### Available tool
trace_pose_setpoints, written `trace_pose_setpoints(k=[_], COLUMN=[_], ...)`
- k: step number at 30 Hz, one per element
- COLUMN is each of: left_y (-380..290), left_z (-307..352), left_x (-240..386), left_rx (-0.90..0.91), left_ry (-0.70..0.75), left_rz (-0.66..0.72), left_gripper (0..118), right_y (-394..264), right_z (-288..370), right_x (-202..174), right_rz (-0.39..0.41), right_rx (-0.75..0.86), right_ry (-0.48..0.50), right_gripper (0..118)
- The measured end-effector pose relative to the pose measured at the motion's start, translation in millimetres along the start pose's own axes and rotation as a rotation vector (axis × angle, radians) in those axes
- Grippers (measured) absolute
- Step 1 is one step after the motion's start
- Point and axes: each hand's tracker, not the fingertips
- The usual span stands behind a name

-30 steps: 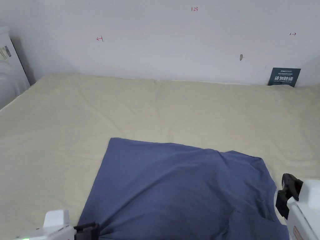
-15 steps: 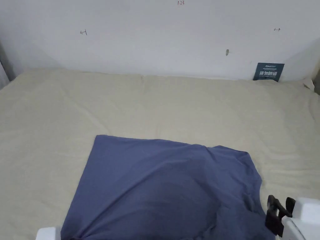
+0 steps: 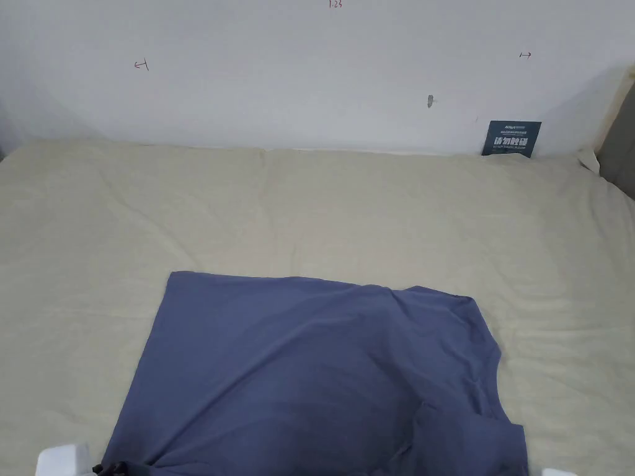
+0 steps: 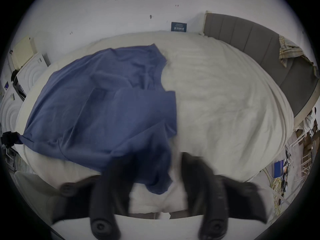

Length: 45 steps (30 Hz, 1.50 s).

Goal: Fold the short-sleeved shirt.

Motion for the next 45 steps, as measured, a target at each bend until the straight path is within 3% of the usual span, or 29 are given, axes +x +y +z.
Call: trace_pose_setpoints(k=[1, 3, 4, 8, 13, 18, 27, 35, 37, 38, 40, 42, 44, 45], left_y=[0.5, 3.9, 6.2, 22.2, 67.9, 123.0, 185.0, 170.2, 164.3, 163.8, 165.5, 166.5, 168.0, 170.2], left_z=[-0.1, 1.7, 3.6, 10.4, 5.3, -24.9, -128.4, -189.9, -187.6, -181.0, -170.1, -157.2, -129.4, -113.5], left_x=[-0.1, 0.1, 0.7, 2.2, 14.5, 24.1, 40.0, 42.9, 41.9, 42.4, 43.1, 43.0, 47.8, 51.0], left_rx=[-0.004, -0.003, 0.004, 0.051, 0.099, 0.123, -0.049, -0.169, -0.172, -0.139, -0.13, -0.111, -0.004, 0.046], left_ry=[-0.002, -0.002, 0.0, 0.001, 0.008, 0.034, 0.09, 0.121, 0.112, 0.11, 0.111, 0.084, 0.052, 0.022], left_rz=[0.002, 0.005, 0.005, 0.0, -0.011, -0.027, -0.089, -0.12, -0.118, -0.121, -0.113, -0.092, -0.06, -0.056], left_gripper=[3, 3, 3, 3, 3, 3, 3, 3, 3, 9, 60, 111, 112, 110], right_y=[-0.4, 2.0, 4.7, 35.6, 96.4, 151.1, 208.1, 199.8, 195.8, 195.7, 199.0, 202.9, 206.9, 208.5], right_z=[-0.6, 9.7, 16.0, 43.1, 59.2, 39.3, -49.0, -128.3, -130.8, -124.8, -110.9, -91.2, -60.1, -42.4], right_x=[-0.1, -4.0, -5.4, -0.7, -7.0, -16.6, -28.5, -31.6, -33.4, -34.9, -36.4, -37.7, -39.7, -41.0], right_rz=[-0.007, -0.018, -0.013, -0.053, -0.037, -0.021, -0.038, -0.091, -0.091, -0.09, -0.08, -0.071, -0.063, -0.052], right_rx=[-0.006, 0.021, 0.046, 0.159, 0.286, 0.308, 0.164, -0.022, -0.023, 0.002, 0.014, 0.072, 0.163, 0.217], right_ry=[0.042, 0.037, 0.029, 0.066, 0.08, 0.063, -0.009, -0.056, -0.053, -0.067, -0.058, -0.024, -0.006, 0.006], right_gripper=[28, 6, 5, 4, 4, 4, 4, 5, 11, 17, 43, 77, 93, 94])
